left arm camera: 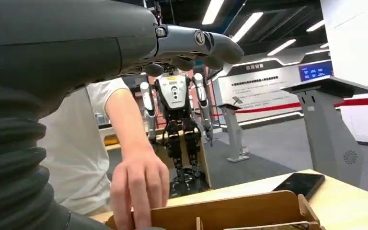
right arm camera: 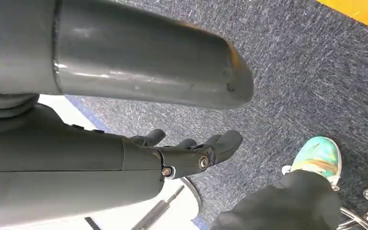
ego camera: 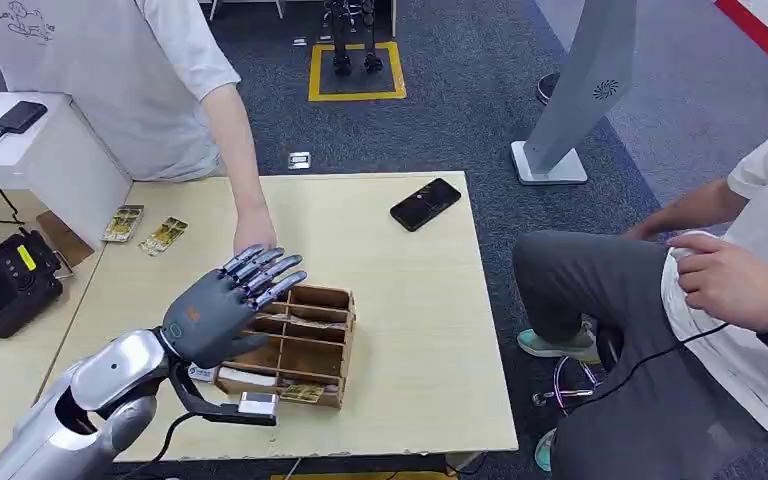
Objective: Pass the card to the sensor for recognition and then transmit it.
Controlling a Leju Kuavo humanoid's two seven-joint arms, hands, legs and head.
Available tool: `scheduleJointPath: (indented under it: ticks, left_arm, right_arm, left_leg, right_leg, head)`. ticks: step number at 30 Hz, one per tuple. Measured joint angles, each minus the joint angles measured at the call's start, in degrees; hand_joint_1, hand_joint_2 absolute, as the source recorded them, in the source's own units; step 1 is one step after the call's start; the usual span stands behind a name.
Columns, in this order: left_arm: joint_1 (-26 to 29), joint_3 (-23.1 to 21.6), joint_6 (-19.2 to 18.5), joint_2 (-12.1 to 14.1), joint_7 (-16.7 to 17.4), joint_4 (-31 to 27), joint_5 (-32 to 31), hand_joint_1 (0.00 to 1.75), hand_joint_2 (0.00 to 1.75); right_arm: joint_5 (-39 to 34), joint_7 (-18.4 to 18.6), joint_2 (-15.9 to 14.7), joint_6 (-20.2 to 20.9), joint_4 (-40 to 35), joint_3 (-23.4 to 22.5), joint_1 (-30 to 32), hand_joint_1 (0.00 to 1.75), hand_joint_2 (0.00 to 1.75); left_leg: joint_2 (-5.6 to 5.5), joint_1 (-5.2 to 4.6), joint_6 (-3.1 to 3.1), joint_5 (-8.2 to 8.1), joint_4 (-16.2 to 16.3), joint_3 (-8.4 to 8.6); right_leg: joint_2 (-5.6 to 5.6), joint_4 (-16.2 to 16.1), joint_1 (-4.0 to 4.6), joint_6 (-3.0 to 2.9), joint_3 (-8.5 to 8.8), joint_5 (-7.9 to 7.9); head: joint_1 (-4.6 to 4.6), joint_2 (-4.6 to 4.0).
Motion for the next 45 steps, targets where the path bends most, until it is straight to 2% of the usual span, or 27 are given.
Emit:
scheduleJointPath:
  ticks: [13,35,45]
  left_arm:
    - [0.7,0.0,0.7,0.6,0.0,2.6,-0.1,0.00,1.75]
    - [1.3,0.1,-1.0,2.6,0.2,5.3,-2.2,0.00,1.75]
    - [1.3,0.3,-1.0,2.5,1.6,6.1,-2.6,0.00,1.75]
  right_arm:
    - [0.1,0.4,0.0,0.1,0.0,-0.1,0.0,0.00,0.00]
    - [0.2,0.0,0.0,0.1,0.0,-0.2,0.0,0.00,0.00]
    - [0.2,0.0,0.0,0.0,0.0,-0.2,0.0,0.00,0.00]
  left_leg:
    - [-0.01,0.00,0.00,0.00,0.0,-0.01]
    - [-0.02,0.01,0.00,0.00,0.0,-0.02]
    - [-0.02,0.01,0.00,0.00,0.0,-0.02]
  right_leg:
    - [-0.01,0.0,0.00,0.00,0.00,0.00]
    - [-0.03,0.0,0.00,0.00,0.00,0.00]
    - [-0.03,0.0,0.00,0.00,0.00,0.00]
  head:
    - [0.00,0.00]
    - [0.00,0.00]
    - [0.00,0.00]
